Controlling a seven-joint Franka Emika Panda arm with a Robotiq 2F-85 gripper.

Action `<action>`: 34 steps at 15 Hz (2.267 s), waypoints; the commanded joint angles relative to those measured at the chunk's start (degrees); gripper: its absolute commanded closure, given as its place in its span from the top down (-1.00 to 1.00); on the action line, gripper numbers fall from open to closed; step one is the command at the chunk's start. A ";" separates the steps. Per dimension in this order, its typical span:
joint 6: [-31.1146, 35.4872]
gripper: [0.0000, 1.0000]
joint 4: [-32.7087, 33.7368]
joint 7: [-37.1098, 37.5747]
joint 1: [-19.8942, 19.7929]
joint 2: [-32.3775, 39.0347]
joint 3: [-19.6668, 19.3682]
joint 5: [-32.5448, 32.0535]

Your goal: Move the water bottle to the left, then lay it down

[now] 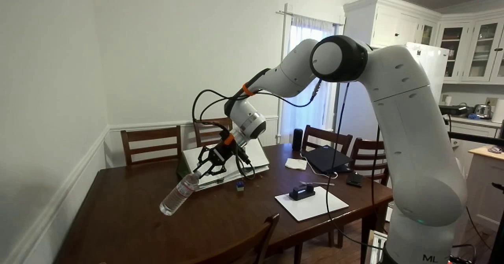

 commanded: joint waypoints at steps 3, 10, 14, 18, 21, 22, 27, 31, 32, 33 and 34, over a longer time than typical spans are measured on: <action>-15.12 -0.78 6.97 -4.21 -3.69 8.66 -0.43 8.50; -23.46 -0.78 17.68 -2.56 -4.12 22.56 -2.20 9.33; -21.78 -0.78 21.29 -1.61 -3.11 26.08 -4.42 5.98; -20.91 -0.77 23.34 1.86 -2.84 26.60 -6.60 1.84; -20.24 -0.77 24.33 4.60 -2.88 26.69 -7.61 -2.21; -20.29 -0.77 24.91 5.03 -3.13 26.87 -7.63 -3.23; -20.63 0.01 27.52 5.81 -4.44 27.90 -7.45 -6.12; -21.46 0.56 29.48 6.45 -5.20 28.61 -7.91 -9.38; -21.55 0.69 29.86 6.57 -5.43 28.59 -7.98 -10.29; -21.73 0.81 30.17 7.04 -5.75 28.45 -8.05 -11.12; -21.71 0.96 30.35 7.04 -5.97 28.24 -8.14 -11.89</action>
